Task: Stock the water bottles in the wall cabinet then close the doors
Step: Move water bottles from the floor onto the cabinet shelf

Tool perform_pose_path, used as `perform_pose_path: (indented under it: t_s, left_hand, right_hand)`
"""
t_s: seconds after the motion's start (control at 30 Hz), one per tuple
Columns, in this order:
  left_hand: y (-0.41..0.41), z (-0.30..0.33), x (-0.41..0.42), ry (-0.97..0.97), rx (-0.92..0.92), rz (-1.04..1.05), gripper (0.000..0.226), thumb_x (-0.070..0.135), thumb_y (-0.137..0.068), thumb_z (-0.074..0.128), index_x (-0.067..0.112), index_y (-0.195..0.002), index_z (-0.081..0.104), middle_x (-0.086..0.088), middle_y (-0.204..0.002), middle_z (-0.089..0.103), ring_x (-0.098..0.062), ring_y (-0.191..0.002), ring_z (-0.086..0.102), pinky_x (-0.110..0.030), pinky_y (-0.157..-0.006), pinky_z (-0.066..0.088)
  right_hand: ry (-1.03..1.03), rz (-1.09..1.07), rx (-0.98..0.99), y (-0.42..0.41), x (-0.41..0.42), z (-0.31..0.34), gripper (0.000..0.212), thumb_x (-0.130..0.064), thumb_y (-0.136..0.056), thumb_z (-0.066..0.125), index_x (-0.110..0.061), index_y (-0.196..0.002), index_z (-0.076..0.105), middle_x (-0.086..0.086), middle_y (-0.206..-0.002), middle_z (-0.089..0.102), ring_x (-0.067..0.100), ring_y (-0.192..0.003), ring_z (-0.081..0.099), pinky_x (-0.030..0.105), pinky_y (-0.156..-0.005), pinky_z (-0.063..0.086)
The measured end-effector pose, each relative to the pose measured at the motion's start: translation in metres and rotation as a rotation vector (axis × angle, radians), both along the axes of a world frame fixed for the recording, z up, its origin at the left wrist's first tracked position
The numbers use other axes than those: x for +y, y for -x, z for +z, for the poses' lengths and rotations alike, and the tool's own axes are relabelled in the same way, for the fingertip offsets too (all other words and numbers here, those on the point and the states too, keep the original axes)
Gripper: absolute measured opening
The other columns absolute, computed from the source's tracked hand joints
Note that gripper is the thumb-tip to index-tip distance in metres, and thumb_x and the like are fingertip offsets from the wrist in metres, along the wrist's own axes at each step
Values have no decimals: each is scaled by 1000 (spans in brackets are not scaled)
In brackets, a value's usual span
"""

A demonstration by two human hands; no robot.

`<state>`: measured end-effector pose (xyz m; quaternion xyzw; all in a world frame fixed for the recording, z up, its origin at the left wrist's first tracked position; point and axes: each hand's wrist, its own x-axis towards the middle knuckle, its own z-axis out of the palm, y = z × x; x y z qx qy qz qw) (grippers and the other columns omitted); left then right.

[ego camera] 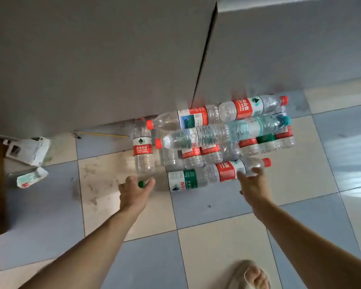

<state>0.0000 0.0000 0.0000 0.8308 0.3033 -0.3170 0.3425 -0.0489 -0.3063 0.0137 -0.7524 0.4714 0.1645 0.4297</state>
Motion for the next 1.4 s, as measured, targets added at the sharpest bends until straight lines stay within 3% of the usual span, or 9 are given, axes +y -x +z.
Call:
perform_pose_path:
  t_s: [0.13, 0.37, 0.6, 0.7, 0.8, 0.93, 1.1, 1.23, 1.4]
  left_hand:
    - [14, -29, -9, 237, 48, 377, 70, 50, -88, 72, 19, -142, 40, -8, -138, 46, -28, -109, 61, -41, -77, 63]
    - [17, -56, -21, 382, -44, 646, 50, 38, -87, 78, 22, -126, 50, -6, -131, 56, -24, -101, 67, -35, -77, 63]
    - [21, -45, -14, 494, -55, 742, 46, 18, -84, 83, 17, -121, 55, -10, -129, 61, -30, -109, 69, -44, -91, 60]
    - [28, -27, -14, 473, -127, 728, 49, 14, -81, 84, 18, -119, 53, -10, -127, 57, -27, -106, 70, -43, -92, 59]
    - [30, -3, -16, 423, -220, 668, 45, 13, -78, 86, 21, -110, 56, -6, -120, 54, -21, -103, 66, -37, -84, 61]
    - [29, 34, -21, 381, -317, 484, 35, 13, -77, 87, 26, -94, 59, 0, -102, 56, -21, -94, 65, -30, -72, 59]
    - [23, 74, -50, 223, -601, -156, 42, 12, -70, 89, 37, -86, 59, 18, -98, 56, 1, -92, 56, -11, -79, 41]
    - [14, 81, -62, 169, -671, -498, 41, 12, -71, 89, 34, -91, 61, 18, -96, 49, -4, -91, 51, -4, -77, 35]
    - [14, 78, -67, 125, -715, -681, 41, 14, -72, 89, 32, -94, 59, 19, -95, 44, -9, -92, 48, -10, -73, 35]
  right_hand:
    - [-38, -271, -86, -5, -13, -23, 54, -35, -92, 71, -15, -130, 37, 13, -121, 55, 39, -115, 60, 58, -95, 54]
    - [-244, -617, -156, -25, -24, -48, 68, -38, -86, 80, -14, -137, 41, 18, -121, 67, 32, -103, 72, 50, -87, 61]
    - [-322, -734, -112, -28, -34, -52, 58, -22, -84, 83, -9, -127, 47, 19, -111, 71, 31, -89, 76, 51, -81, 62]
    - [-327, -764, -164, -18, -35, -42, 56, -13, -86, 80, -12, -129, 45, 17, -118, 68, 32, -96, 73, 52, -81, 62]
    - [-318, -740, -223, -6, -32, -21, 64, -10, -82, 83, -15, -135, 46, 11, -132, 60, 34, -119, 63, 54, -91, 59]
    - [-266, -574, -331, 2, -14, 13, 66, 1, -77, 83, -14, -130, 47, 12, -127, 59, 31, -118, 61, 52, -101, 53]
    - [65, -13, -383, 5, 18, 37, 70, -9, -67, 90, -35, -114, 45, -5, -116, 43, 5, -91, 52, 10, -81, 37]
    - [88, 215, -451, 8, 34, 35, 69, -11, -66, 93, -39, -110, 46, -8, -118, 41, 9, -97, 50, 8, -84, 37]
    - [131, 358, -521, 16, 52, 25, 61, -13, -69, 92, -23, -117, 56, -11, -118, 39, 12, -101, 50, 13, -89, 44]
